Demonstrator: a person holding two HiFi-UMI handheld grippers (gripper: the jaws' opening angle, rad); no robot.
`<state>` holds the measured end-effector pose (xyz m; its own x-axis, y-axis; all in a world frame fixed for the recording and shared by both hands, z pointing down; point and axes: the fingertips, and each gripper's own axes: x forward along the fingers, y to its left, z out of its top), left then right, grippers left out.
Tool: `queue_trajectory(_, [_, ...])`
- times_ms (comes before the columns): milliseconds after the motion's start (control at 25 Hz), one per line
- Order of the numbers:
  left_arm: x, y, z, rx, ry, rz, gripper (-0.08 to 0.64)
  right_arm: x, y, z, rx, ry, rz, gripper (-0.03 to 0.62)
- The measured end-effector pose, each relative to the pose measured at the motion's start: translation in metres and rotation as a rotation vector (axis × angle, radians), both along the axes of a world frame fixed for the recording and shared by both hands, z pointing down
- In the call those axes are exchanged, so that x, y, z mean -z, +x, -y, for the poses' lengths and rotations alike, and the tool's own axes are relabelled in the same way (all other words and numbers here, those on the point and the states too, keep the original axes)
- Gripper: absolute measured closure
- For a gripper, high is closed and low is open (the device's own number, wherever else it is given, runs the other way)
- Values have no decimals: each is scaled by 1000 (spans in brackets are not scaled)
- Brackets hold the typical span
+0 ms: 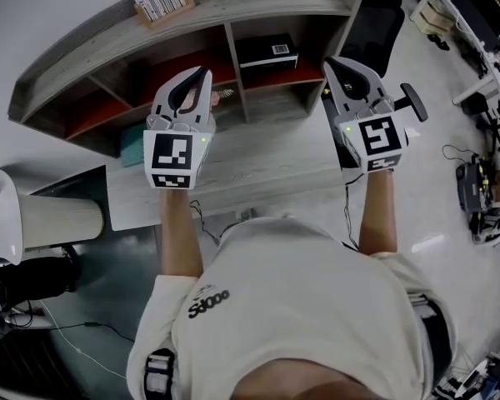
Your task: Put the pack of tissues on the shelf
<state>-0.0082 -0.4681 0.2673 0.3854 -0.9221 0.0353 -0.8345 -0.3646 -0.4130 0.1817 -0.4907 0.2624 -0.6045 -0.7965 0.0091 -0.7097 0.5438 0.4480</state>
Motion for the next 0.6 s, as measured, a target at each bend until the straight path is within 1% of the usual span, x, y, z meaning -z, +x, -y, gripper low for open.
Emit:
queue_trajectory(400, [-2, -1, 2, -2, -13, 25, 540, -3, -4, 1, -1, 1, -2, 586])
queue_trajectory(600, [-9, -5, 5, 2, -31, 27, 540, -10, -5, 6, -8, -13, -6, 586])
